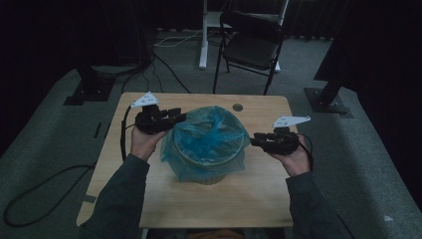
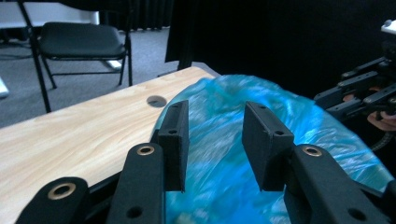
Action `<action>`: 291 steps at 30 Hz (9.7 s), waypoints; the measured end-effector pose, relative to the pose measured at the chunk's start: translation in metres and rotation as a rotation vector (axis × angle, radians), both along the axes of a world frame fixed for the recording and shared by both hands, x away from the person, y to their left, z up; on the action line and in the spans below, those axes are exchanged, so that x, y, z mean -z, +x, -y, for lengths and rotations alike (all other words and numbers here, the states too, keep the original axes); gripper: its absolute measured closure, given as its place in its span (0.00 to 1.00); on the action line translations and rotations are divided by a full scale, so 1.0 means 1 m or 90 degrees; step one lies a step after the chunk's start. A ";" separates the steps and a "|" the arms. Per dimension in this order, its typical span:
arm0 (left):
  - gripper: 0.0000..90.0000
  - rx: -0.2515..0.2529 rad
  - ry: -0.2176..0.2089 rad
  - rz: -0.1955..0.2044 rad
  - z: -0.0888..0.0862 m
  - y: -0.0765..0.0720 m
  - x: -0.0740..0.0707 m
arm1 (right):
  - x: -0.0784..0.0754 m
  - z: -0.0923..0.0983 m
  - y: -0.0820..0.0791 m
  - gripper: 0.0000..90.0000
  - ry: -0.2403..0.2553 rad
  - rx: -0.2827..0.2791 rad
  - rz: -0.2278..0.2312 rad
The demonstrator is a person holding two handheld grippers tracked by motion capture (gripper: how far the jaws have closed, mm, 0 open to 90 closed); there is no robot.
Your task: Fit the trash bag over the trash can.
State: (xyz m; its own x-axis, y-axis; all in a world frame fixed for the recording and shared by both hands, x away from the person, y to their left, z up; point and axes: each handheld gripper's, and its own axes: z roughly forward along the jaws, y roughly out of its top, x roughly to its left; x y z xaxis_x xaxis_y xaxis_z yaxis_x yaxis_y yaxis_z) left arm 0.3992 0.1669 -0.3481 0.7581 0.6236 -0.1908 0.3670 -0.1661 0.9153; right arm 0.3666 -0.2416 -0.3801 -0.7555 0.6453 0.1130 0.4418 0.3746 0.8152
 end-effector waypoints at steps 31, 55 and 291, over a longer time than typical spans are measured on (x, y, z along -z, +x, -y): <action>0.66 0.094 0.061 -0.001 0.050 0.021 -0.019 | 0.013 0.000 -0.009 0.71 0.008 -0.018 -0.008; 0.72 0.148 0.161 0.001 0.086 0.029 -0.023 | 0.018 0.002 -0.010 0.69 0.008 -0.021 -0.013; 0.63 -0.006 0.345 0.093 0.059 0.015 -0.023 | 0.024 -0.011 0.001 1.00 -0.044 -0.083 0.022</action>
